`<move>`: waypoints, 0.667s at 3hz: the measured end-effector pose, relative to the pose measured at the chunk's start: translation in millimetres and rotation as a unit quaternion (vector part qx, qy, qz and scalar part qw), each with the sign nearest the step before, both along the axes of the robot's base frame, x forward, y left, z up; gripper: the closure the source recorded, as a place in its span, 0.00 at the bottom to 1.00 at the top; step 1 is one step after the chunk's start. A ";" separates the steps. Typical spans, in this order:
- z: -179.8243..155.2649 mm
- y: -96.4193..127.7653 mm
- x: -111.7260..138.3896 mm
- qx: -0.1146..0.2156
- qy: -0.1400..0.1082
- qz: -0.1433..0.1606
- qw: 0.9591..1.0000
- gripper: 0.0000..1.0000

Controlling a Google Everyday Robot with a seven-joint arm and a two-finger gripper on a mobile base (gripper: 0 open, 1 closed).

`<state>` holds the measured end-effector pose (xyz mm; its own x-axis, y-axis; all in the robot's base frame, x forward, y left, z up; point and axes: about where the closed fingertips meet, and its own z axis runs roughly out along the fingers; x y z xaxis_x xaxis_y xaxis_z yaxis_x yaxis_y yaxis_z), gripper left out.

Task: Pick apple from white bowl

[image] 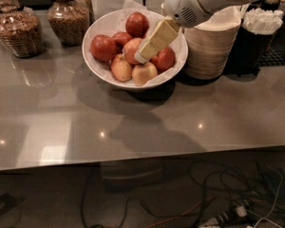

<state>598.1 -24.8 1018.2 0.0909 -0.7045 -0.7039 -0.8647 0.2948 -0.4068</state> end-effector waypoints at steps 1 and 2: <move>-15.5 15.0 14.5 0.016 0.007 0.014 1.000 0.01; -34.6 28.2 24.6 0.028 0.020 0.022 0.999 0.15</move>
Offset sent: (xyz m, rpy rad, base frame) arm 0.0387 0.0399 -0.0581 0.0867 0.0740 0.0561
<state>622.7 3.4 983.6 0.0919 -0.6600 -0.7457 -0.8927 0.2771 -0.3553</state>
